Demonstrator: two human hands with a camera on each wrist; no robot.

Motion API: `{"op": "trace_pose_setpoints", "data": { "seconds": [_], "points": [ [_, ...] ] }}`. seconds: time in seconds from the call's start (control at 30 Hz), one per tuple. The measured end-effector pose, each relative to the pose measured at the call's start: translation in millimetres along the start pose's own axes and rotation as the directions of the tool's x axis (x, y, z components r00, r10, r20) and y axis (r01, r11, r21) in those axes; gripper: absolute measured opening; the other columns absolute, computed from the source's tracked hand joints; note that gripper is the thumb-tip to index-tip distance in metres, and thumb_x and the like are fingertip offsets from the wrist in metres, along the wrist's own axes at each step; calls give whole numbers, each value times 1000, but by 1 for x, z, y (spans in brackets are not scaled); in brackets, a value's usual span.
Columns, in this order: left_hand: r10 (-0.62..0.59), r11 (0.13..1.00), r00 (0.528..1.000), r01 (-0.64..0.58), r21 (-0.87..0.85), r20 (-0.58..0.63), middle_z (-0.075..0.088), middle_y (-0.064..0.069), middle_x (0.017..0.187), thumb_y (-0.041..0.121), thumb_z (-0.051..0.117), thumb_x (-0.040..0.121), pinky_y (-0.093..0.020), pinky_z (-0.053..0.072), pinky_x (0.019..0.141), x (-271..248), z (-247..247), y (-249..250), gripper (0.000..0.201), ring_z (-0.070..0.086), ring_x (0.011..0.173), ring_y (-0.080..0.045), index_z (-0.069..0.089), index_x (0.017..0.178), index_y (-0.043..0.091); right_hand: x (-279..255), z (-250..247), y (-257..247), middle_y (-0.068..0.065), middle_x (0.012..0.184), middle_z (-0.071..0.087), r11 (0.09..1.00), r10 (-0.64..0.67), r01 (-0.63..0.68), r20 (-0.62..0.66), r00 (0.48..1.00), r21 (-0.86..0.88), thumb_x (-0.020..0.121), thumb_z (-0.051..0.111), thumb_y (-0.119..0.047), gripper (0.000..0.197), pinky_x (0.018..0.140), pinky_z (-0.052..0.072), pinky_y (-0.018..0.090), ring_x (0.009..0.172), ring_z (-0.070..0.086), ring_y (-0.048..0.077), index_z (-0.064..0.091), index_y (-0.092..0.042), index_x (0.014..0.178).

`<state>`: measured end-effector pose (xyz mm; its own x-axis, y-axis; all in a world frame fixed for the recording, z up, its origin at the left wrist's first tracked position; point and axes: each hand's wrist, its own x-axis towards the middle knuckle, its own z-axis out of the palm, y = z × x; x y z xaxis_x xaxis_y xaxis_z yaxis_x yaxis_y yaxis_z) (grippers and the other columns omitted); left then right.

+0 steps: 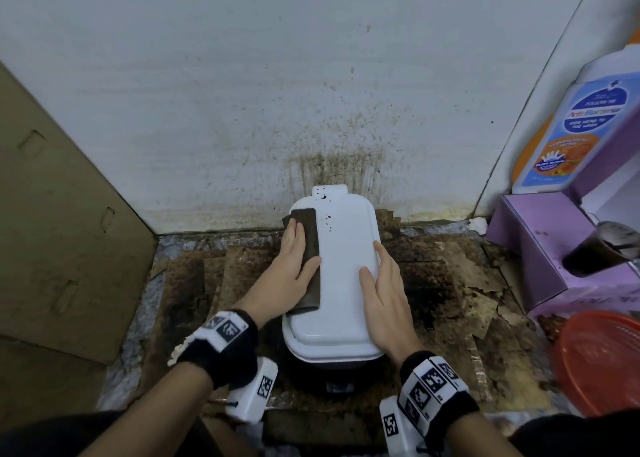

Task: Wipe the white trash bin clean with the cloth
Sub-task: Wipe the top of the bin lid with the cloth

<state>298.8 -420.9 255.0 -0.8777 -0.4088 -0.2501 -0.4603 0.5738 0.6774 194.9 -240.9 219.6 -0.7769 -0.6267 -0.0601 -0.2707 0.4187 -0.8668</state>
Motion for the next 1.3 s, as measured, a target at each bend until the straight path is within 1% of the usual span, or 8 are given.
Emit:
{"op": "trace_pose_setpoints", "data": {
  "seconds": [0.4,0.57,0.7,0.77,0.87,1.1,1.2,1.3],
  "points": [
    [116,983,991,-105,149,-67,-51,10,156,44,20,113,-11,-24,114,-38,41,-7,72,-45,144,0,-34,153,17,-1,1,-2,-11,166,19,1000,6,-6,-8,1000,1,107,31,-48,57,120,25,38,151,21,11,13,-37,160],
    [112,989,994,-111,95,-12,-43,3,163,50,19,113,-36,-11,129,-2,16,-11,75,-37,152,-14,-26,161,13,-1,1,-3,-13,165,18,1000,9,-9,-1,1000,3,107,31,-48,57,118,26,36,151,22,11,13,-37,160],
    [243,966,970,-243,83,14,-1,-42,164,36,28,111,-73,10,122,43,-7,-24,64,-4,153,-60,11,157,-4,0,0,-3,-14,166,17,1000,10,-10,5,1000,4,108,31,-48,57,117,25,35,151,20,11,12,-37,160],
    [88,996,996,-88,-12,-35,-2,-29,171,48,25,110,-62,6,129,57,-15,-13,74,-4,159,-47,7,163,0,0,0,-3,-14,165,17,1000,13,-13,10,1000,5,107,30,-49,57,119,25,38,151,20,11,11,-39,160],
    [60,998,982,-62,-3,-177,-5,-13,175,33,32,114,-49,2,132,67,-15,-3,67,-6,162,-30,2,166,4,0,0,-3,-15,165,17,1000,11,-11,10,1000,8,107,30,-49,56,119,26,39,151,21,11,12,-39,160],
    [53,997,998,-51,58,-39,-30,-2,170,35,26,115,-37,-4,131,42,-2,-14,69,-23,159,-15,-16,164,9,-1,-1,-3,-14,164,18,1000,11,-12,8,1000,3,107,33,-48,57,117,27,37,150,24,13,13,-38,160],
    [106,993,988,-99,71,-113,-24,-3,172,33,31,114,-41,-2,132,12,13,-13,71,-19,160,-19,-12,165,11,-1,-2,-2,-14,164,19,1000,6,-6,0,1000,16,107,34,-47,56,112,25,30,149,24,11,14,-37,159],
    [97,994,994,-94,58,-46,-40,11,164,39,26,114,-25,-7,128,-22,25,-13,71,-29,153,0,-23,162,19,-2,0,-2,-14,164,19,1000,13,-13,-2,1000,18,107,34,-47,56,114,25,31,150,24,11,15,-38,159]
  ]
}}
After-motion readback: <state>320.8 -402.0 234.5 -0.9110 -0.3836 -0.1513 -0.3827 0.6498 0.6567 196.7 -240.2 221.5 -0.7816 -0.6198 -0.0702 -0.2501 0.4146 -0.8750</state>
